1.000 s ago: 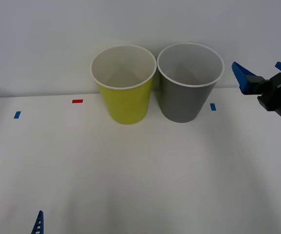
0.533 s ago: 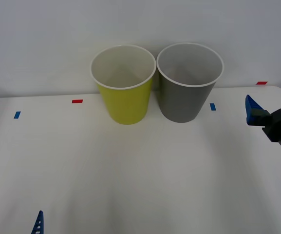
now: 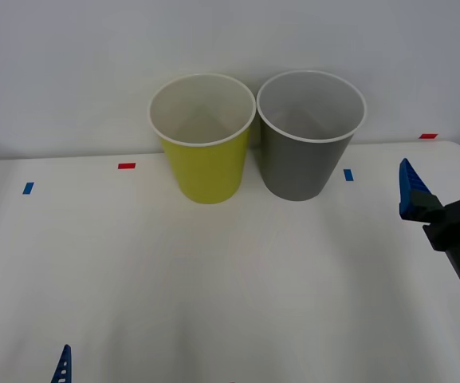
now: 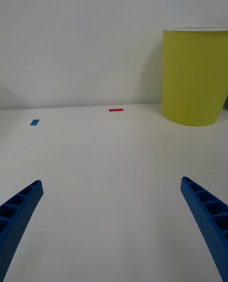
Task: Put cans in the gray bin and PET bottles in the light green bin.
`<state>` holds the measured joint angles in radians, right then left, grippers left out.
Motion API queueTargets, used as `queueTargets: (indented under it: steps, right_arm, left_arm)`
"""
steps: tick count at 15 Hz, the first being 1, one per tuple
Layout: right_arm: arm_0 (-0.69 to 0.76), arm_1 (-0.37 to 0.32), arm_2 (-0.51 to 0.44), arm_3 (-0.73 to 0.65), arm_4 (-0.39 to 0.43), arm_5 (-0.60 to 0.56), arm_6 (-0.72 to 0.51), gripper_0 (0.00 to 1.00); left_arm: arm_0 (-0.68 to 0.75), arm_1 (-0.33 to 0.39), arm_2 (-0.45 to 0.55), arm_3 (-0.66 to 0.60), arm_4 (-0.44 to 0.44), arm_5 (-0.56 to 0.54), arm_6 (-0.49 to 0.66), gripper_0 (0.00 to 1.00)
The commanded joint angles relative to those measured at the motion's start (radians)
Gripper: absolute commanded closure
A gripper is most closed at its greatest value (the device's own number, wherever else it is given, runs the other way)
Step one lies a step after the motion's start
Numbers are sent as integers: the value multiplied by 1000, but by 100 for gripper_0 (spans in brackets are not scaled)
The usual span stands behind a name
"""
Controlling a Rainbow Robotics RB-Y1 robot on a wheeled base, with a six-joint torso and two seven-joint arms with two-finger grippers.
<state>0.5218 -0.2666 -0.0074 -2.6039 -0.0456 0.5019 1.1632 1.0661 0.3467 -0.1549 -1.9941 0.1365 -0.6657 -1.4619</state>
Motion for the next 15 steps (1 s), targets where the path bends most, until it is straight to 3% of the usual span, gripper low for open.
queueTargets:
  steps: [1, 4, 8, 12, 15]
  right_arm:
    - [4, 18, 12, 5, 3, -2, 19, 0]
    - [14, 40, 41, 5, 33, -16, 32, 0]
    - [67, 0, 44, 7, 16, -77, 39, 0]
    - [99, -16, 72, 186, -2, -388, 53, 0]
    - [156, -3, 95, 274, 3, -557, 82, 0]
  left_arm:
    - [0, 0, 0, 0, 0, 0, 0, 0]
    - [0, 0, 0, 0, 0, 0, 0, 0]
    - [0, 0, 0, 0, 0, 0, 0, 0]
    - [0, 0, 0, 0, 0, 0, 0, 0]
    - [0, 0, 0, 0, 0, 0, 0, 0]
